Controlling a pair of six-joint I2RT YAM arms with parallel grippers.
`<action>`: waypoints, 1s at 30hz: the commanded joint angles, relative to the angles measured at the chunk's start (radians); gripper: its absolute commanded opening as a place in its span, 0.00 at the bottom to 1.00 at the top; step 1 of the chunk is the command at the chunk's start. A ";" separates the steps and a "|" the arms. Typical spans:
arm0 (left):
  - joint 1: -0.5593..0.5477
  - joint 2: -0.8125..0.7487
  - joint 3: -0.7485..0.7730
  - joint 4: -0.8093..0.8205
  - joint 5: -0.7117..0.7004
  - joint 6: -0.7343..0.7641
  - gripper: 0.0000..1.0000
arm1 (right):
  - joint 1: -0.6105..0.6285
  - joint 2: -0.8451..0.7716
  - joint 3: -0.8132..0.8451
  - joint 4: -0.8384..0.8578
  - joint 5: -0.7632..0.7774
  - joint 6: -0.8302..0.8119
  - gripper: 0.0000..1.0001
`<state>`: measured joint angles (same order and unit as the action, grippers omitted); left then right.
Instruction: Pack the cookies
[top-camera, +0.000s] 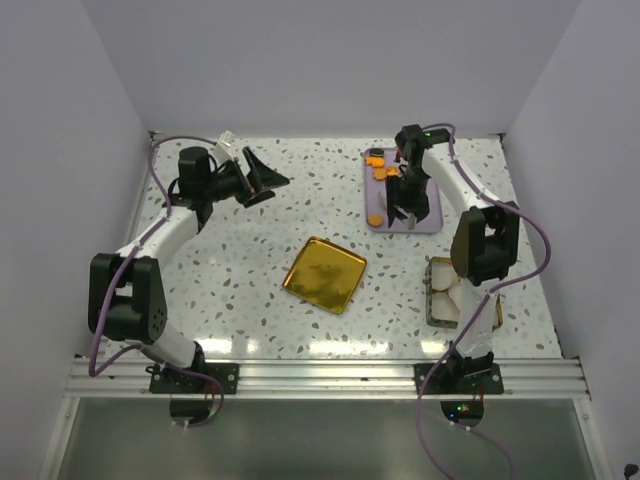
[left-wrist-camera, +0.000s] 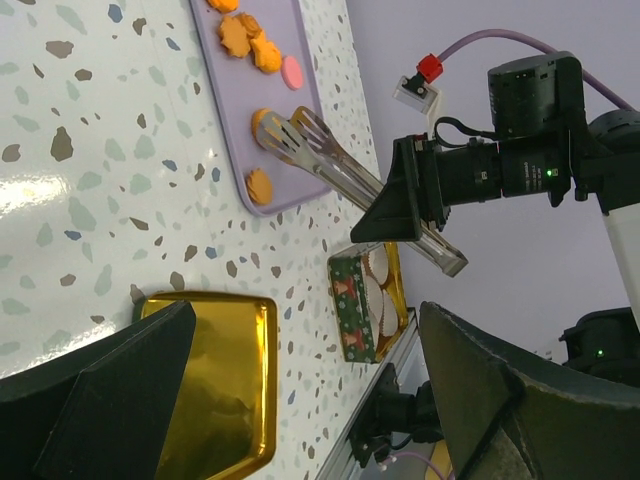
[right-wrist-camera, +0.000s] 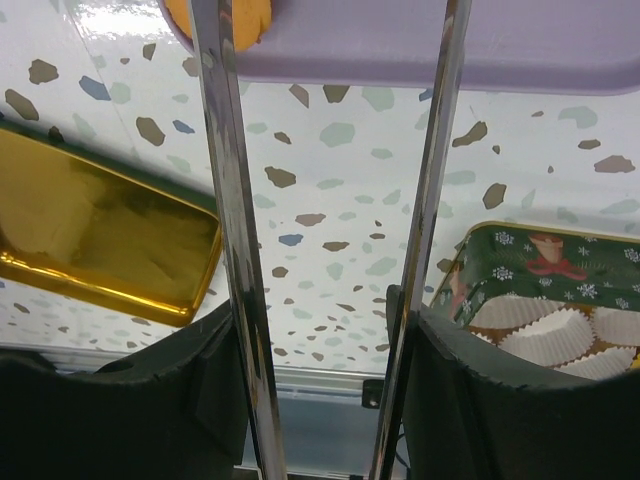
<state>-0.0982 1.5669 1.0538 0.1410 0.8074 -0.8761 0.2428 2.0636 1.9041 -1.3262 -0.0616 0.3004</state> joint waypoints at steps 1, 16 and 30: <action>0.008 -0.033 -0.005 0.025 0.021 0.020 1.00 | -0.002 0.012 0.056 -0.033 0.005 -0.018 0.55; 0.008 -0.025 -0.006 0.025 0.026 0.020 1.00 | -0.002 0.035 0.013 -0.016 -0.003 -0.020 0.54; 0.008 -0.025 -0.003 0.022 0.027 0.019 1.00 | -0.002 0.061 -0.002 0.002 -0.017 -0.018 0.52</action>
<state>-0.0982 1.5665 1.0504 0.1410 0.8093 -0.8745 0.2428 2.1212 1.9045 -1.3216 -0.0696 0.2935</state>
